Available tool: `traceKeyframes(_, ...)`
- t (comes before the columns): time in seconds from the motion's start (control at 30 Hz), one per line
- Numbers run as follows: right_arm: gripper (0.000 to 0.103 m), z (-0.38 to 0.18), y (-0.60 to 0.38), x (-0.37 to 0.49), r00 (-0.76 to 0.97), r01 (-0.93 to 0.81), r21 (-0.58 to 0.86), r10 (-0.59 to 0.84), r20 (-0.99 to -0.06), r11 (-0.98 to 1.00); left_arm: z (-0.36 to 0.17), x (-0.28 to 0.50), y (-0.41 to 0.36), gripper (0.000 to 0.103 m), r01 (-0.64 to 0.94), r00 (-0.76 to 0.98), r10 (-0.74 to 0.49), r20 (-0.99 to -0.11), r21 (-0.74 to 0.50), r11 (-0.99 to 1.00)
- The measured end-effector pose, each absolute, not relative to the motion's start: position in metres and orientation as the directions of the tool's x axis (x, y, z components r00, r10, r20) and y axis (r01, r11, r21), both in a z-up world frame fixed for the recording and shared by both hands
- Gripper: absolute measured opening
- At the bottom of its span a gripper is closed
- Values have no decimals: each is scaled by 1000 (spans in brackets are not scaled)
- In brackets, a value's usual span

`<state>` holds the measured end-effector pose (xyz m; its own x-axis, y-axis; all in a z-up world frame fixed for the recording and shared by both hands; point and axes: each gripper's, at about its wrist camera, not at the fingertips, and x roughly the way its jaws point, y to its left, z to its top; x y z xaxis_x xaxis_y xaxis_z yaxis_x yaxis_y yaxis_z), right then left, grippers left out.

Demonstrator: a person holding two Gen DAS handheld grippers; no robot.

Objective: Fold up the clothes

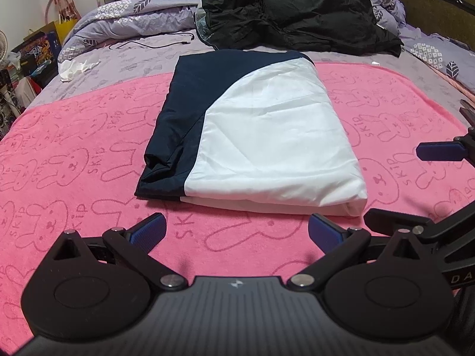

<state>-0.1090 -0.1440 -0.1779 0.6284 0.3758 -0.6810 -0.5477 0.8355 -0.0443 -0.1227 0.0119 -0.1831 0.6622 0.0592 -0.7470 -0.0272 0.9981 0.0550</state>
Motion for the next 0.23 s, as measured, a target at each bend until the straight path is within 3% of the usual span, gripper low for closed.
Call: traceKeyframes(0.23,103,-178,-143,-110,621,-554,-39,383,-684,831,-175,-129,5,100,-13,722,72,-688,91,996)
